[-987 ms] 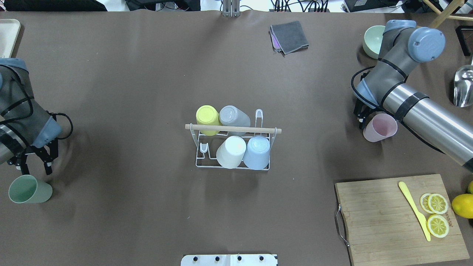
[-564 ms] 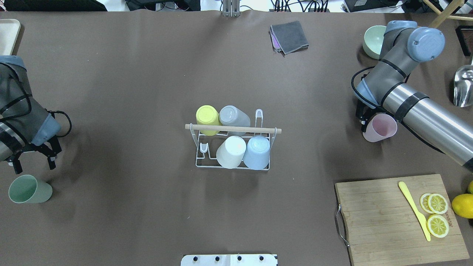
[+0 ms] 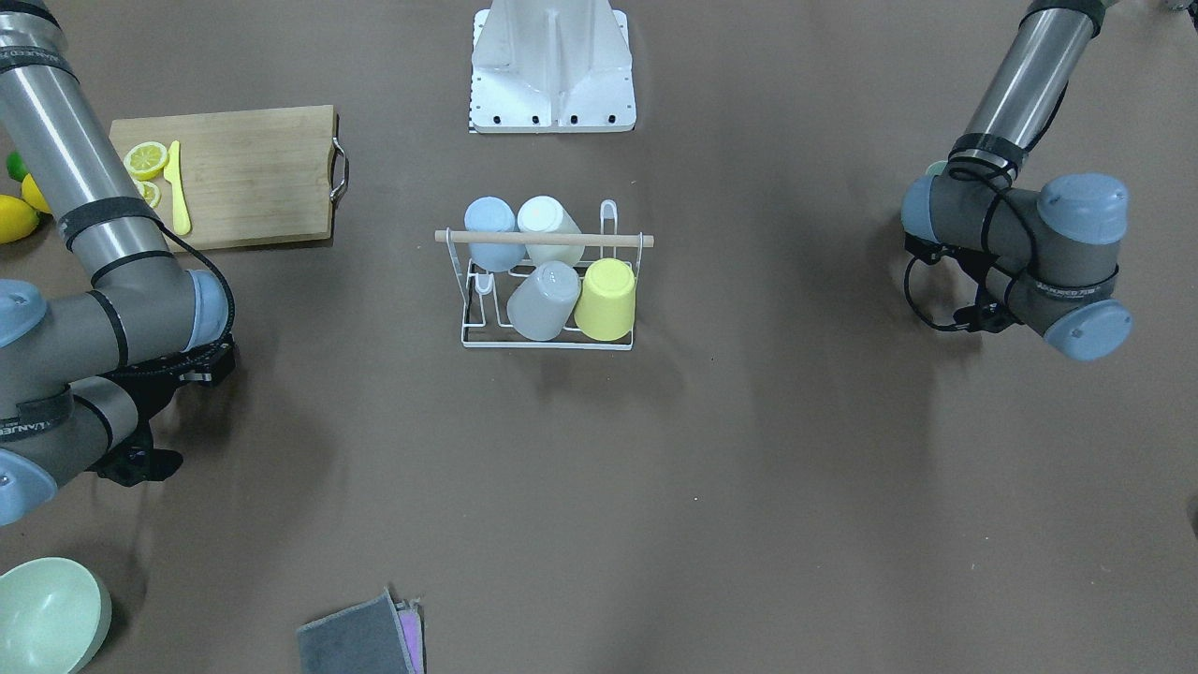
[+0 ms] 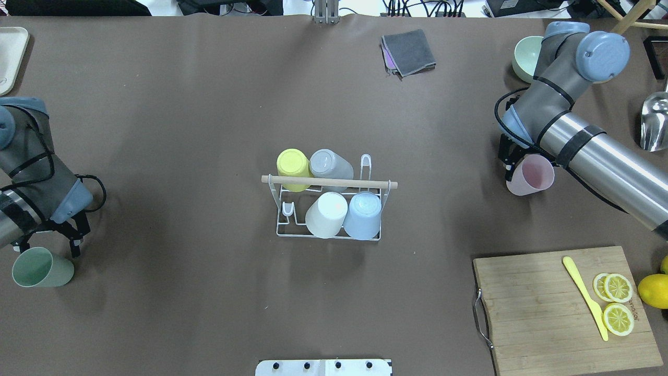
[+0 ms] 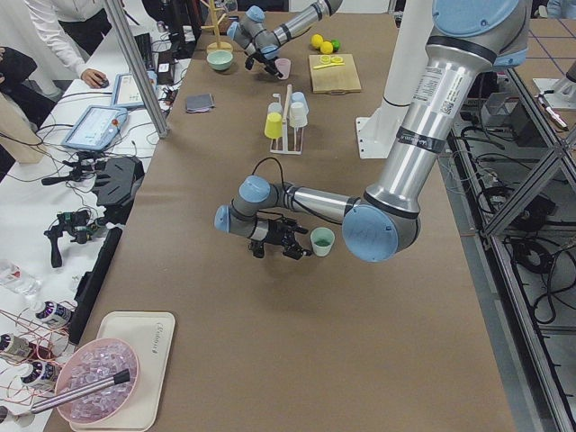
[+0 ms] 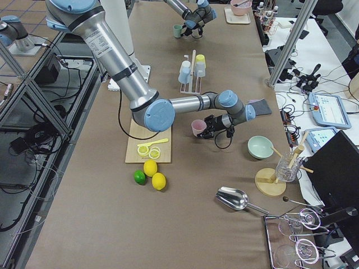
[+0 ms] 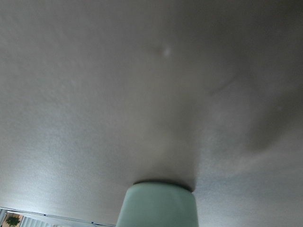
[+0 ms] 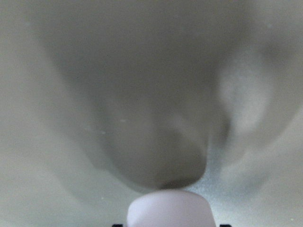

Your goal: Place cup on cup holder

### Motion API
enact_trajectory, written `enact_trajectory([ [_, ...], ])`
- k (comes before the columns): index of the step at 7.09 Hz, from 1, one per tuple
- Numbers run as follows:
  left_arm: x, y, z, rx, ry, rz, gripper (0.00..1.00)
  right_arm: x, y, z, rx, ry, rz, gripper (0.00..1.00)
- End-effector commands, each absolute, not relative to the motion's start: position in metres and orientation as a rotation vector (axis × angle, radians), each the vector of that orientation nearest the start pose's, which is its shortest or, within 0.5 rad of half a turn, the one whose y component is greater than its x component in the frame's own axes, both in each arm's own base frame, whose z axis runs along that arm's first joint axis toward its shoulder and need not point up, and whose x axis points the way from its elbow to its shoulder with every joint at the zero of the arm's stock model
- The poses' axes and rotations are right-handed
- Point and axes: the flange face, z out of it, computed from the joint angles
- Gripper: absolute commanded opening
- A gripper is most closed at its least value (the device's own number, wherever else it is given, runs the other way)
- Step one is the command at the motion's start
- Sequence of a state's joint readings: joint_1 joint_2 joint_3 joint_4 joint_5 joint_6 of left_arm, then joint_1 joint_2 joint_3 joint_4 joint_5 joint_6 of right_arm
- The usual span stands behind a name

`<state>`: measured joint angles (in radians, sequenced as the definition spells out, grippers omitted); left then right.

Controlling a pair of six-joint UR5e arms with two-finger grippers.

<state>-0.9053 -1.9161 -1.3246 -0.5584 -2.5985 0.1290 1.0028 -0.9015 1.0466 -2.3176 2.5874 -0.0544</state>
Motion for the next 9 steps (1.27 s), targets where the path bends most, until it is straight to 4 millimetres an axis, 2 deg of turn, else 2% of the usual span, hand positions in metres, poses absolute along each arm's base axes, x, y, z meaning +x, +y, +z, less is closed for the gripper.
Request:
enact_trajectory([
  [1,0.301,-0.447,0.641,-1.054,0.687,0.23,0.97,-0.315,-0.641,0.493,-0.612,-0.909,-0.37,0.39],
  [2,0.304,-0.434,0.646,-1.069,0.688,0.234,0.97,-0.308,-0.653,0.478,-0.509,-0.991,-0.424,0.39],
  [3,0.308,-0.427,0.65,-1.08,0.702,0.224,0.83,-0.299,-0.666,0.467,-0.405,-1.044,-0.464,0.39],
  [5,0.314,-0.425,0.652,-1.088,0.735,0.2,0.3,-0.276,-0.685,0.446,-0.226,-1.216,-0.534,0.38],
  [6,0.316,-0.425,0.649,-1.088,0.748,0.189,0.05,-0.277,-0.686,0.441,-0.14,-1.292,-0.611,0.35],
  [7,0.316,-0.425,0.651,-1.092,0.746,0.186,0.0,-0.278,-0.688,0.429,-0.083,-1.374,-0.638,0.35],
  [8,0.316,-0.424,0.65,-1.087,0.751,0.196,0.0,-0.275,-0.687,0.42,-0.021,-1.471,-0.668,0.35],
  [9,0.307,-0.433,0.646,-1.072,0.767,0.18,0.0,-0.274,-0.682,0.412,0.054,-1.587,-0.723,0.35],
])
